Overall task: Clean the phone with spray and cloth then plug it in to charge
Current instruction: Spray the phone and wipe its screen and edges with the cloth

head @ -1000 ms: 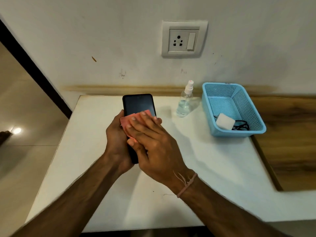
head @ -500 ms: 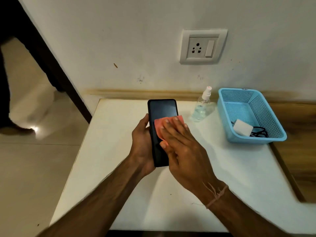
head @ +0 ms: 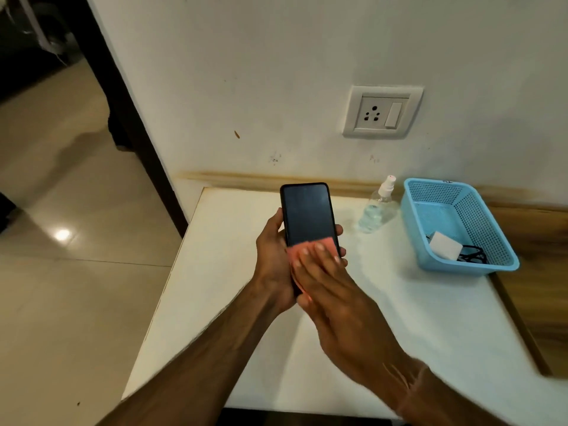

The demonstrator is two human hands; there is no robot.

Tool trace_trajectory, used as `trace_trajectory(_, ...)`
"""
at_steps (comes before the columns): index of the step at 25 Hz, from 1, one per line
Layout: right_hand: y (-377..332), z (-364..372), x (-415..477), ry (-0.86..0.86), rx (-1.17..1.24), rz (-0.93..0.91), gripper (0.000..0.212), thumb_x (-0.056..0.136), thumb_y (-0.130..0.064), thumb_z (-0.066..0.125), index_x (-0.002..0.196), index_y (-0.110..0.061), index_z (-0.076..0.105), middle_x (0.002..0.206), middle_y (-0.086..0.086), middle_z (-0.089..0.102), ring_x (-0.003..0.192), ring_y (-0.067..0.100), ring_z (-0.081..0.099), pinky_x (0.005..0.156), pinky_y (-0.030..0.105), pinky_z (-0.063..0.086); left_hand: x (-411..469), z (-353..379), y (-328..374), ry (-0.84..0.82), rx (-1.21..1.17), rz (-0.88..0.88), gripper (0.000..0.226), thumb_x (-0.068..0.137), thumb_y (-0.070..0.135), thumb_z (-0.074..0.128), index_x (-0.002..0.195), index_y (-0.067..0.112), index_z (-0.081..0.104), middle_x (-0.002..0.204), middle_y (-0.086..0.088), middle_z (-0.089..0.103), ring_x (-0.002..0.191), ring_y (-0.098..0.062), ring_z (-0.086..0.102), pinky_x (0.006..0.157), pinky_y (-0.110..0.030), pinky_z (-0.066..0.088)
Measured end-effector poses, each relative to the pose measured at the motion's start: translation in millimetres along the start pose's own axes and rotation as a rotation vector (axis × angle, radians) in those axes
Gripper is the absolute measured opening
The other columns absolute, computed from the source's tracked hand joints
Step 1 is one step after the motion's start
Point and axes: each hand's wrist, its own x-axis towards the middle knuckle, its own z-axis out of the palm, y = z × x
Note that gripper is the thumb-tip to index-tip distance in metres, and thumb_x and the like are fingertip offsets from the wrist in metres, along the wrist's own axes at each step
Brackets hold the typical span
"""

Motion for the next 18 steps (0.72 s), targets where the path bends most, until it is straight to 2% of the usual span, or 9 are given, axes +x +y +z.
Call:
trace_trajectory(3,8,-6,-26,-0.004,-0.106,-0.085,0.048,0.102,-0.031,0.035,0.146,-0.013,0.038,0.157,-0.001,0.028,0.147,0.018,0.022,0.119,0.034,0.019,-1,-1,3,0.005,-0.021,-0.006,0.077,0.096,0.063,0.039,0.136,0.001,0.059,0.119,-0.023,0.064,0.094,-0.039,0.062,0.095,-0.048,0.048)
trace_trajectory(5,11,-10,3,0.019,-0.111,-0.028,0.049,0.102,-0.03,0.031,0.148,-0.013,0.034,0.157,0.002,0.027,0.148,0.018,0.017,0.119,0.036,0.02,-3,0,3,0.051,0.03,0.014,0.073,0.096,0.063,0.04,0.132,0.005,0.065,0.122,-0.02,0.067,0.102,-0.036,0.066,0.095,-0.043,0.051)
trace_trajectory(8,16,-16,73,0.028,-0.026,0.138,0.049,0.103,-0.033,0.025,0.149,-0.018,0.017,0.157,-0.006,0.012,0.149,0.015,0.004,0.122,0.037,0.014,-8,6,0,0.119,0.14,0.002,0.063,0.097,0.062,0.041,0.123,0.016,0.074,0.122,-0.014,0.073,0.11,-0.031,0.071,0.1,-0.044,0.053)
trace_trajectory(10,17,-14,96,0.029,0.006,0.152,0.049,0.102,-0.03,0.028,0.149,-0.021,0.015,0.155,-0.01,0.007,0.149,0.016,0.004,0.122,0.038,0.013,-10,8,-1,0.125,0.127,-0.004,0.061,0.096,0.062,0.042,0.122,0.017,0.074,0.122,-0.014,0.073,0.115,-0.033,0.069,0.109,-0.049,0.047)
trace_trajectory(12,11,-9,80,0.035,0.02,0.105,0.049,0.102,-0.028,0.031,0.148,-0.025,0.014,0.155,-0.016,0.004,0.149,0.013,0.006,0.122,0.031,0.011,-7,5,0,0.094,0.079,-0.013,0.065,0.095,0.064,0.043,0.127,0.014,0.071,0.127,-0.014,0.07,0.117,-0.034,0.066,0.11,-0.048,0.045)
trace_trajectory(14,0,-5,37,0.004,0.025,0.064,0.049,0.103,-0.032,0.031,0.15,-0.025,0.018,0.157,-0.019,0.006,0.149,0.007,0.006,0.121,0.023,0.007,-5,1,2,0.033,0.005,-0.006,0.074,0.095,0.063,0.041,0.136,0.005,0.062,0.129,-0.019,0.064,0.109,-0.038,0.063,0.102,-0.047,0.045)
trace_trajectory(16,-6,1,-11,-0.033,-0.064,0.024,0.051,0.105,-0.037,0.027,0.152,-0.019,0.02,0.16,-0.012,0.014,0.149,0.011,0.011,0.121,0.027,0.005,-4,-2,2,-0.022,-0.052,-0.016,0.077,0.095,0.061,0.039,0.139,0.0,0.056,0.125,-0.024,0.06,0.096,-0.04,0.06,0.099,-0.051,0.044)
trace_trajectory(18,-5,1,-35,-0.052,-0.167,-0.059,0.052,0.106,-0.038,0.021,0.151,-0.011,0.024,0.159,-0.002,0.019,0.147,0.018,0.018,0.121,0.031,0.005,-5,-1,3,-0.046,-0.076,-0.042,0.076,0.095,0.062,0.04,0.134,0.0,0.059,0.12,-0.023,0.062,0.091,-0.039,0.061,0.097,-0.051,0.044)
